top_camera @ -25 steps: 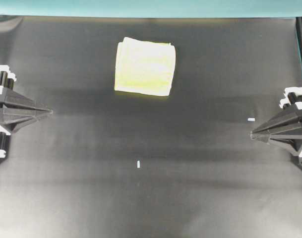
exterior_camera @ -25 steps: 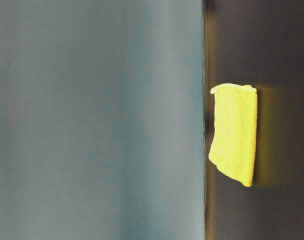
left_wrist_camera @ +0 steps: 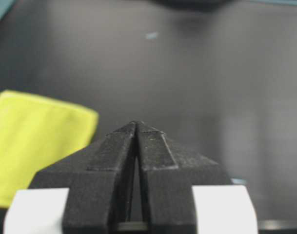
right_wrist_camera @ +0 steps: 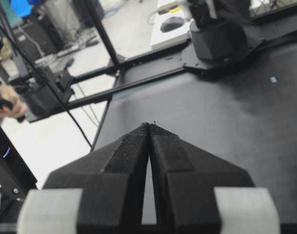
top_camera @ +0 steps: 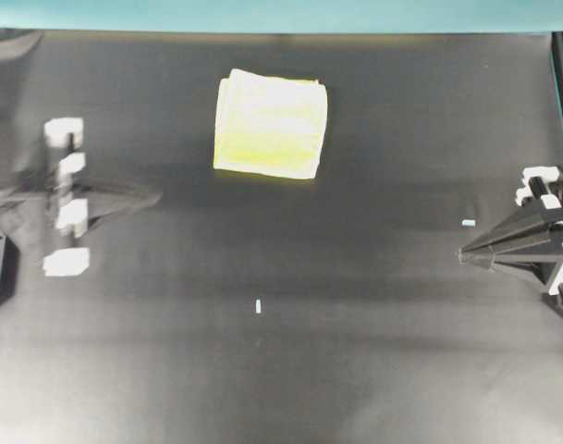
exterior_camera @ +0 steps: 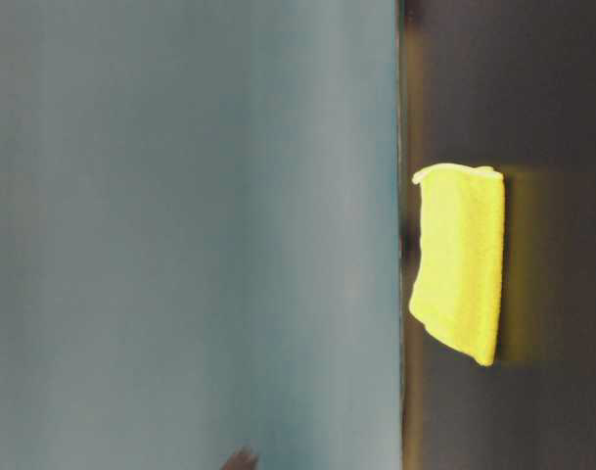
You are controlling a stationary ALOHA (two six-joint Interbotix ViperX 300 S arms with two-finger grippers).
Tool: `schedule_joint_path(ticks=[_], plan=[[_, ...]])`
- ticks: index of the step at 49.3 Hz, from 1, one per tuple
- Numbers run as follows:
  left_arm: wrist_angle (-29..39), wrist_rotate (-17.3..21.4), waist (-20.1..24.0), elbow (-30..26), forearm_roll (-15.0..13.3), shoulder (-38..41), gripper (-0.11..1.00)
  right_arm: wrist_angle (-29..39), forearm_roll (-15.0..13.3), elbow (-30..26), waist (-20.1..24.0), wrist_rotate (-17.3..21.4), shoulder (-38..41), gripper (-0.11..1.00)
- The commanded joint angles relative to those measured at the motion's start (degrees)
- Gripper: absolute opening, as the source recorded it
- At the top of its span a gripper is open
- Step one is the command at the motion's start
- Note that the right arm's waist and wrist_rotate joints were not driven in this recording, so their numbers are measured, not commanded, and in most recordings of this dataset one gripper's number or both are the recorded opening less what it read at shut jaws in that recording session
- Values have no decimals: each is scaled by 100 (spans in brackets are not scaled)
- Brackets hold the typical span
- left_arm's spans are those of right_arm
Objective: Push a yellow cloth with the left arm to wipe the desk.
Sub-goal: 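Reach the left gripper forward and grasp the yellow cloth's near edge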
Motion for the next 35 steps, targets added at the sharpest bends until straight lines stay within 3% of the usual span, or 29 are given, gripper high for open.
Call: schedule_joint_path(ticks=[1, 8, 11, 26, 35], plan=[[-185, 26, 255, -352, 18, 571, 0, -26, 18, -35, 0, 0, 70, 0], [-272, 35, 475, -791, 18, 1406, 1, -26, 9, -26, 0, 0, 70, 0], [-264, 35, 580, -1028, 18, 1793, 6, -26, 18, -26, 0, -9, 70, 0], [-211, 18, 870, -1995, 18, 3085, 86, -26, 18, -18, -9, 0, 88, 0], [-141, 62, 1143, -2408, 18, 3779, 86, -26, 18, -18, 0, 0, 97, 0]])
